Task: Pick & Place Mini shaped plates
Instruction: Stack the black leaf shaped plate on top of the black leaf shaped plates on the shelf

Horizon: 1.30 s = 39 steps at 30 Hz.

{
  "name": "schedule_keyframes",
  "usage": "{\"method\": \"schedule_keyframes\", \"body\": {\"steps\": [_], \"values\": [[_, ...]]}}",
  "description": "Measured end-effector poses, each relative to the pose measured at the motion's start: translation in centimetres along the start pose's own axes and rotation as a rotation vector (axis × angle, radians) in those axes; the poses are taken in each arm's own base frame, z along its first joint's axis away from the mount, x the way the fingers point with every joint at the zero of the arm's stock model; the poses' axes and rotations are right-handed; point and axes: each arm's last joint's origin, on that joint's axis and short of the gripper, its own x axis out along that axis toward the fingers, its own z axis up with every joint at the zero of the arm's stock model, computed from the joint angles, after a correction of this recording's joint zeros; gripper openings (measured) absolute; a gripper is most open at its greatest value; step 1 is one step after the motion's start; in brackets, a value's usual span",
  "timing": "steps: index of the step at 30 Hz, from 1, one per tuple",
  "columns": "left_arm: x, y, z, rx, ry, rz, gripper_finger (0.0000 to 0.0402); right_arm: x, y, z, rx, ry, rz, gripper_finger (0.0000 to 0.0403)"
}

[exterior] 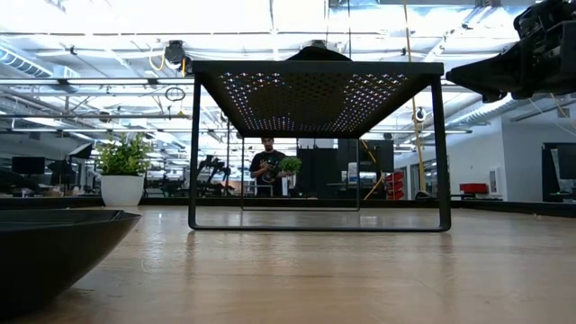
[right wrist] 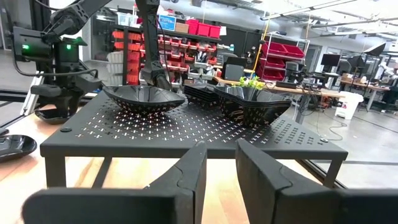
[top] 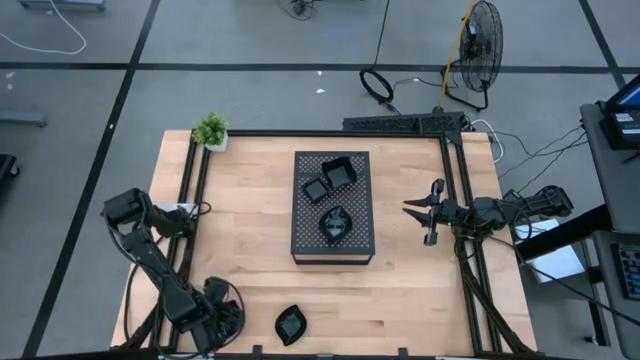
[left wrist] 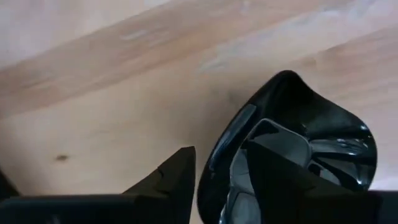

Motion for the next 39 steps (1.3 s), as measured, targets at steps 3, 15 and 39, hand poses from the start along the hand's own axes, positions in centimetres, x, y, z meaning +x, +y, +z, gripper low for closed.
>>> {"method": "schedule_keyframes", "body": {"steps": [3, 15, 39], "values": [[0.0, -0.1, 0.0, 0.012, -0.005, -0.016, 0.0122, 0.0, 0.0, 0.0, 0.0, 0.0, 0.0, 0.0073], [-4.5, 0.3, 2.3, 0.012, -0.248, -0.311, 0.0004, 0.0, 0.0, 0.0, 0.0, 0.0, 0.0, 0.0073], [-17.3, -5.5, 23.0, 0.514, -0.816, -0.855, 0.0002, 0.0, 0.0, 0.0, 0.0, 0.0, 0.0, 0.0073]]}}
